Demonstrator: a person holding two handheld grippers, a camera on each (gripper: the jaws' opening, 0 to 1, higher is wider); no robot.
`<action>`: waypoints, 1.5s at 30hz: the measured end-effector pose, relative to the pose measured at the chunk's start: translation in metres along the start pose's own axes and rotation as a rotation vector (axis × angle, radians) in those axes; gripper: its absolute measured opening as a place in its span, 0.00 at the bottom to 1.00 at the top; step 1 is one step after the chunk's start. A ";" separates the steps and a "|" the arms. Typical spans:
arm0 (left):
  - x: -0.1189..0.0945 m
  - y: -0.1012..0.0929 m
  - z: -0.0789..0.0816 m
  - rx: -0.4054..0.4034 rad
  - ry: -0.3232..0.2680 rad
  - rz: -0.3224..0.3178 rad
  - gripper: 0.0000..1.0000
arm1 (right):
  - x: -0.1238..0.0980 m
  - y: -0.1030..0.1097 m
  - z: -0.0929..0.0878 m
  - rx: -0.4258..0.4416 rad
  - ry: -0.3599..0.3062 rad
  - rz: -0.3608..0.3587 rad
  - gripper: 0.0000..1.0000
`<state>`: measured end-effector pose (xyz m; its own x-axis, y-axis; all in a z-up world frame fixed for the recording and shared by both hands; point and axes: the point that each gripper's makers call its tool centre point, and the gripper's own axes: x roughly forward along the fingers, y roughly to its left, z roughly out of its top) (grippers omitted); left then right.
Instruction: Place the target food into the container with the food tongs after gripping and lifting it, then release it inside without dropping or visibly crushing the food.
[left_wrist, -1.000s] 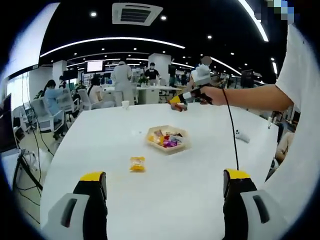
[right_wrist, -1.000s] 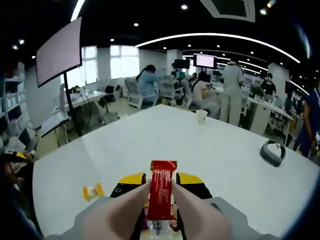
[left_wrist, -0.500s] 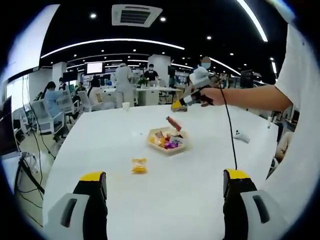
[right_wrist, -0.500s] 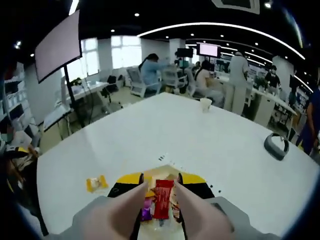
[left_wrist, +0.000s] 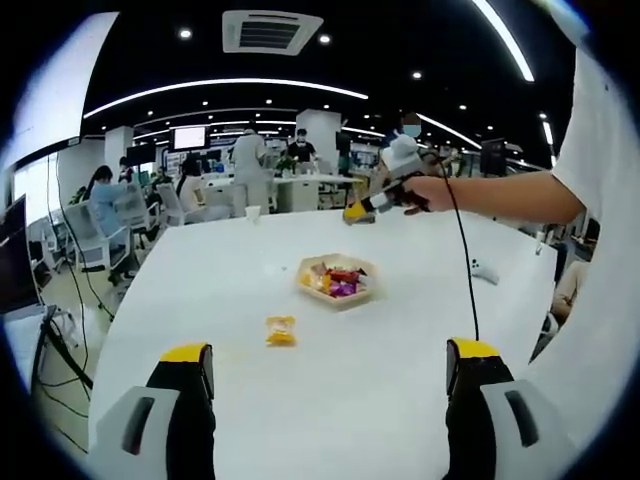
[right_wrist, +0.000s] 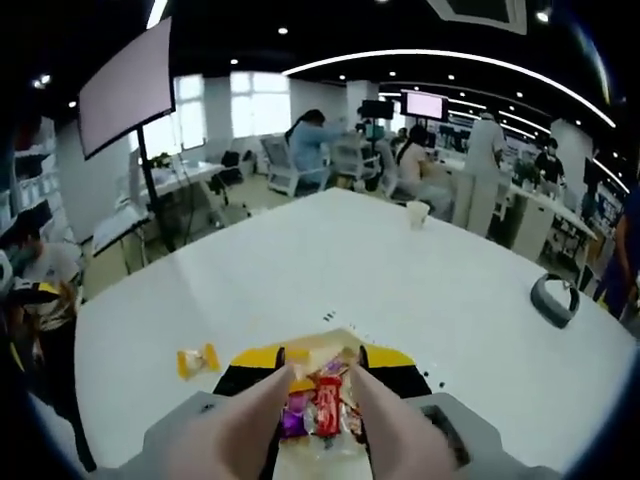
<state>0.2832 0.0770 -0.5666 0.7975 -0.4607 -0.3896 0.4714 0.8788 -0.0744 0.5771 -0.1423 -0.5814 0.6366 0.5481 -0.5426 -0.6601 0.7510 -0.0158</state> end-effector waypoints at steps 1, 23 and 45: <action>0.000 -0.001 0.000 -0.001 0.000 -0.002 0.97 | -0.002 0.003 -0.003 -0.015 0.007 0.005 0.29; 0.012 -0.014 0.008 0.057 0.019 -0.079 0.97 | -0.044 0.051 -0.038 -0.068 -0.037 0.025 0.30; 0.019 -0.020 0.010 0.075 0.021 -0.132 0.97 | -0.099 0.071 -0.077 0.035 -0.047 -0.041 0.30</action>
<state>0.2931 0.0496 -0.5639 0.7191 -0.5679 -0.4005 0.5987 0.7989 -0.0577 0.4365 -0.1711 -0.5937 0.6818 0.5324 -0.5018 -0.6188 0.7855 -0.0074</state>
